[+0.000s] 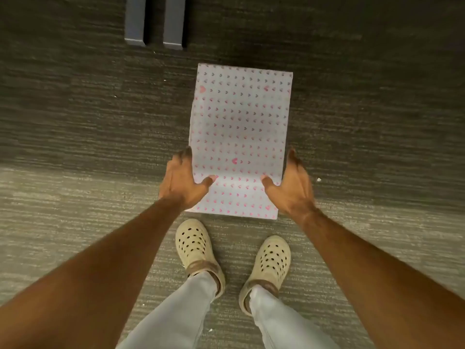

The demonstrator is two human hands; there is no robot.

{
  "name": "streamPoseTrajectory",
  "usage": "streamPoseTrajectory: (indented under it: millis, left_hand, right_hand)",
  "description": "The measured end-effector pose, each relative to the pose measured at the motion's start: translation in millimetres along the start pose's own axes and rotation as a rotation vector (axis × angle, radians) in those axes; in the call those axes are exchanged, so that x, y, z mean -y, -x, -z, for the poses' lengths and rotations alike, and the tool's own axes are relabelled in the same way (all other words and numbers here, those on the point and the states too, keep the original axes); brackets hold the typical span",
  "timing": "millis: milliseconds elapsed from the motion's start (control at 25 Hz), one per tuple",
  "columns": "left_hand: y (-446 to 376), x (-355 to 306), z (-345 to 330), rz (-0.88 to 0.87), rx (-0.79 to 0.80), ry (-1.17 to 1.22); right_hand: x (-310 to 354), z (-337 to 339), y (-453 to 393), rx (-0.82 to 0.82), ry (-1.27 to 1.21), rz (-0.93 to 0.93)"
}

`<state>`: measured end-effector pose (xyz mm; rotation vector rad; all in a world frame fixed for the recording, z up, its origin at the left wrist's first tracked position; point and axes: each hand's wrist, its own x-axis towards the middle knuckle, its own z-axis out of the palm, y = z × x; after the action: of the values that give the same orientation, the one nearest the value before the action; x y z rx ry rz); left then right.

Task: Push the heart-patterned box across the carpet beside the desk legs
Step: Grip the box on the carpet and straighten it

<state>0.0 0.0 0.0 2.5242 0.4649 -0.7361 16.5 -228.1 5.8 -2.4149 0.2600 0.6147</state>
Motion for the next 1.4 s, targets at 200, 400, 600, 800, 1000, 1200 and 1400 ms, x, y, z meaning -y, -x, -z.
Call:
streamPoseTrajectory:
  millis: [200, 400, 600, 800, 1000, 1200, 1400]
  left_hand:
    - [-42.4, 23.3, -17.2, 0.314, 0.093, 0.508]
    - [-61.0, 39.3, -20.7, 0.428, 0.038, 0.677]
    - [-79.7, 45.2, -15.8, 0.501, 0.087, 0.806]
    - [-84.3, 45.3, -11.9, 0.503, 0.134, 0.848]
    - [-88.2, 47.7, -7.3, 0.514, 0.182, 0.873]
    - [-90.9, 46.5, -3.4, 0.518, 0.188, 0.866]
    - [-89.0, 45.3, 1.3, 0.513, 0.216, 0.878]
  right_hand:
    - [-19.3, -16.9, -28.8, 0.03, -0.319, -0.286]
    - [-35.1, -27.7, -52.5, 0.011, -0.435, -0.412]
    - [-49.2, -31.4, -69.1, 0.016, -0.572, -0.511]
    - [-58.0, -36.1, -79.0, 0.025, -0.586, -0.561]
    - [-62.3, -30.0, -86.6, 0.084, -0.668, -0.636]
    - [-59.3, -21.5, -88.0, 0.133, -0.714, -0.626]
    - [-56.1, -13.6, -85.2, 0.158, -0.706, -0.617]
